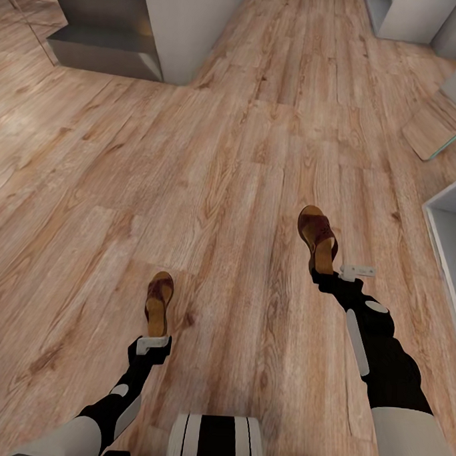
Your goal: Pick up the two gym shoes and the two sandals from the corridor floor and place them onto the hallstand (shoe rack) in the corridor, making sure they are on the rack and not on the floor. Arrange them so the two gym shoes are next to each other and the two sandals are next to each other.
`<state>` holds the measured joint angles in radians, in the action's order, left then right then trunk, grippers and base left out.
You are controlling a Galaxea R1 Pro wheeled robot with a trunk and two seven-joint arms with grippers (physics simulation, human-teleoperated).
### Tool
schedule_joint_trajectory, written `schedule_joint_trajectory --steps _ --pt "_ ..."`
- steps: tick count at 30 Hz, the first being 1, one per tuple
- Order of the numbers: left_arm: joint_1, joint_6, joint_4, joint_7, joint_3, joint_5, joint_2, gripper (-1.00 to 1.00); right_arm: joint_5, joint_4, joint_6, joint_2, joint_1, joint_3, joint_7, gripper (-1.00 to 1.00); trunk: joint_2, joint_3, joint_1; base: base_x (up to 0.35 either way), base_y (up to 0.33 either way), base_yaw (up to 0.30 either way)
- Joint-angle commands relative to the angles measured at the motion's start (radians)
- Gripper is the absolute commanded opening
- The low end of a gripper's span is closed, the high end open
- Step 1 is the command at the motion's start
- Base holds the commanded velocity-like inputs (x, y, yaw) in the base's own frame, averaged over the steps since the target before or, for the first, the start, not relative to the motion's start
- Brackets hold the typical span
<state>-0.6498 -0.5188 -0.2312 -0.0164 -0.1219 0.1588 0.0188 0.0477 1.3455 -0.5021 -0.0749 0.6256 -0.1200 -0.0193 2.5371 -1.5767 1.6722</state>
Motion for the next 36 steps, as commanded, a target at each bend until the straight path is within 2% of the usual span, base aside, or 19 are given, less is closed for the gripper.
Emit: schedule_joint_trajectory --steps 1,16,25,36 --pt "-0.001 -0.004 0.001 -0.002 -0.008 0.010 0.000 1.00 0.008 0.001 -0.006 0.000 0.000 -0.001 -0.002 -1.00 0.000 -0.001 0.000 0.035 0.000 0.000" --pt "-0.001 -0.006 0.001 -0.001 -0.008 0.010 0.000 1.00 0.008 0.001 -0.006 0.000 0.000 -0.001 -0.002 -1.00 0.000 -0.001 0.000 0.061 0.000 0.000" --pt "-0.001 -0.006 0.001 -0.001 -0.008 0.010 0.000 1.00 0.008 0.001 -0.006 0.000 0.000 -0.001 -0.002 -1.00 0.002 -0.045 0.004 0.000 0.000 0.000" --pt "-0.001 -0.006 0.001 -0.001 -0.008 0.010 0.000 1.00 0.008 0.001 -0.006 0.000 0.000 -0.001 -0.002 -1.00 0.002 -0.047 0.004 0.000 0.000 0.000"
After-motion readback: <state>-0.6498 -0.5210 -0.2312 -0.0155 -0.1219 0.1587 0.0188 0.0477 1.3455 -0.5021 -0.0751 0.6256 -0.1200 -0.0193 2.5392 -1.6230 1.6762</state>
